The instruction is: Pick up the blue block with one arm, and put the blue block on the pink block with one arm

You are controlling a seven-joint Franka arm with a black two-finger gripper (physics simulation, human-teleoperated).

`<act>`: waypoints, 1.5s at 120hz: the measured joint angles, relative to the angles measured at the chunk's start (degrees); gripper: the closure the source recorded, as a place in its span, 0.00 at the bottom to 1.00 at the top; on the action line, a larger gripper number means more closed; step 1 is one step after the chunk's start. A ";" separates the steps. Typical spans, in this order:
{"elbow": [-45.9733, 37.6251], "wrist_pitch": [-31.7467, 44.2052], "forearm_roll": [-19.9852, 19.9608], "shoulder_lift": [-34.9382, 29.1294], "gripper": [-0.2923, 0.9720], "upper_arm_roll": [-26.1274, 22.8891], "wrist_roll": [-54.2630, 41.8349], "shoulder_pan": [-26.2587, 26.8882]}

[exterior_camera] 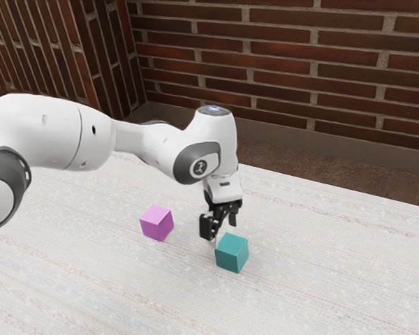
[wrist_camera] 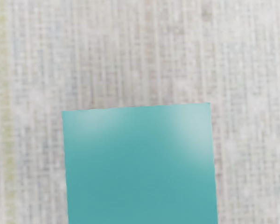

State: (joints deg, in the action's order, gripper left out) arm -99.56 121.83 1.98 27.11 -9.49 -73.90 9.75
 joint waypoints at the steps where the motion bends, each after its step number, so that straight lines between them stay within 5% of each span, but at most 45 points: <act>1: 0.03 0.12 0.00 0.10 0.23 0.00 0.02 0.00; 52: 0.31 4.34 -0.75 4.97 0.23 -0.09 0.77 0.12; 74: 0.30 5.59 -0.29 5.07 0.47 -0.09 0.95 1.20; 123: -10.66 5.91 0.17 -12.05 0.52 -0.19 1.38 -3.87; 180: -11.65 1.40 0.22 -16.34 0.48 0.06 -1.71 -15.75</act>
State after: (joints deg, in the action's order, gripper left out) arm -111.21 123.23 2.20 10.77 -9.43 -75.61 -6.00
